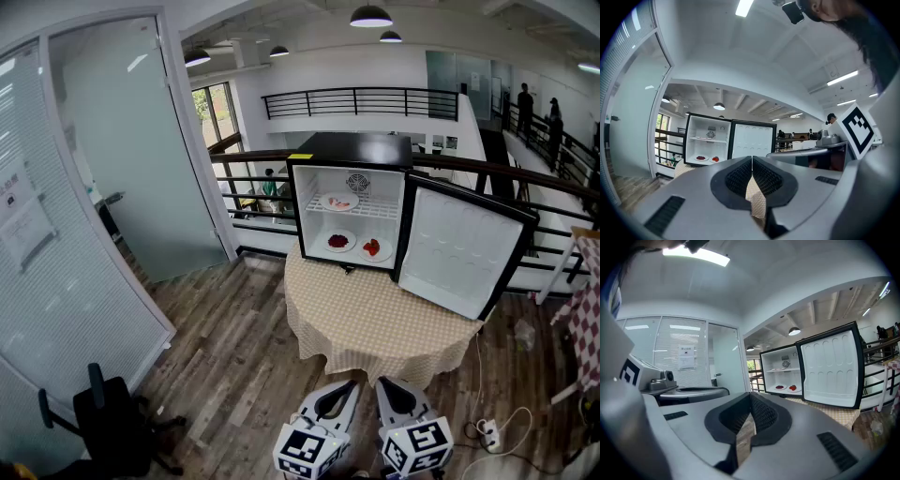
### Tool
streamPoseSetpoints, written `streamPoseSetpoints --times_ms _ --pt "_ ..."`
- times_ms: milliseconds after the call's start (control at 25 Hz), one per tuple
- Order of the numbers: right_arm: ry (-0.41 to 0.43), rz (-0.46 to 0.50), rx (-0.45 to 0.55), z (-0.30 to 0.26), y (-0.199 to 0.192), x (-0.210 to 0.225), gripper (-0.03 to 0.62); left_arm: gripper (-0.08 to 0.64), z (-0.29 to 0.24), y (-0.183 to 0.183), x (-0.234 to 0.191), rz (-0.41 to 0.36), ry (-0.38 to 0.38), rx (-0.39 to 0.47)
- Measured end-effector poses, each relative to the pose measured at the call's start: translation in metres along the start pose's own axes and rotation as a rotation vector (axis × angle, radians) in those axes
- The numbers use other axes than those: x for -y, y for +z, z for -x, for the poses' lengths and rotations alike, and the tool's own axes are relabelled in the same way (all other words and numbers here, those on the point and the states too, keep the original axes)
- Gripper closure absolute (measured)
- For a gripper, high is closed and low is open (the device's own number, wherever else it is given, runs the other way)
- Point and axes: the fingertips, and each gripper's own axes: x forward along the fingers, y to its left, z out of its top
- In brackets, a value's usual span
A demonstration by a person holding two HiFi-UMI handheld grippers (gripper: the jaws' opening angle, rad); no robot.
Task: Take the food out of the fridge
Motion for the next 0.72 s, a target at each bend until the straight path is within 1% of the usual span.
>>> streamPoseSetpoints --times_ms 240,400,520,720 --pt "-0.009 -0.024 0.010 0.008 -0.001 -0.003 0.575 0.543 0.008 -0.002 0.003 -0.009 0.004 -0.003" --pt "-0.001 -0.046 0.027 0.013 -0.003 -0.003 0.575 0.543 0.012 -0.002 0.006 -0.013 0.010 -0.008" --pt "0.016 -0.038 0.027 0.015 -0.007 -0.002 0.575 0.543 0.013 -0.002 0.008 -0.016 0.016 -0.008" --pt "0.030 -0.039 0.022 0.022 -0.009 -0.005 0.574 0.543 0.018 -0.008 0.014 0.009 0.032 -0.011"
